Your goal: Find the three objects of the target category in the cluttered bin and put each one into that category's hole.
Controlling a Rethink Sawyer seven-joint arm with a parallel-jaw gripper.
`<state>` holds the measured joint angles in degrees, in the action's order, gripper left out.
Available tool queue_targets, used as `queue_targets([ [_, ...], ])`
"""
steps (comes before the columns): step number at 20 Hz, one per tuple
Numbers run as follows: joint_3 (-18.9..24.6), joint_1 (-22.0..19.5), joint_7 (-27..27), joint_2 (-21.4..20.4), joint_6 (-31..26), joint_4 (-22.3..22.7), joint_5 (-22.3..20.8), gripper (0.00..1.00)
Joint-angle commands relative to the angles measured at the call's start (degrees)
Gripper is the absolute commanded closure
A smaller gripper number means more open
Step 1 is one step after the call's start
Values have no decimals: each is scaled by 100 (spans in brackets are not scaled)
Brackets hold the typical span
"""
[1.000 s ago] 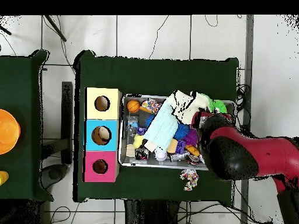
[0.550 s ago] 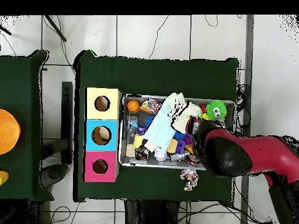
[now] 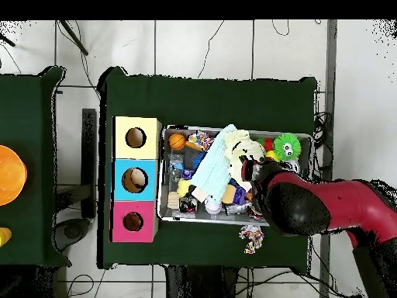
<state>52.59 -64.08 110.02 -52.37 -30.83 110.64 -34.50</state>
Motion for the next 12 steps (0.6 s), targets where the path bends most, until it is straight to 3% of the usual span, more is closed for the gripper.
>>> queue_targets([
  [1,149,145,-867,3,-553,223,54,0],
  [6,133,181,-815,-75,-611,226,123,0],
  [12,72,597,91,-669,-946,390,1047,0],
])
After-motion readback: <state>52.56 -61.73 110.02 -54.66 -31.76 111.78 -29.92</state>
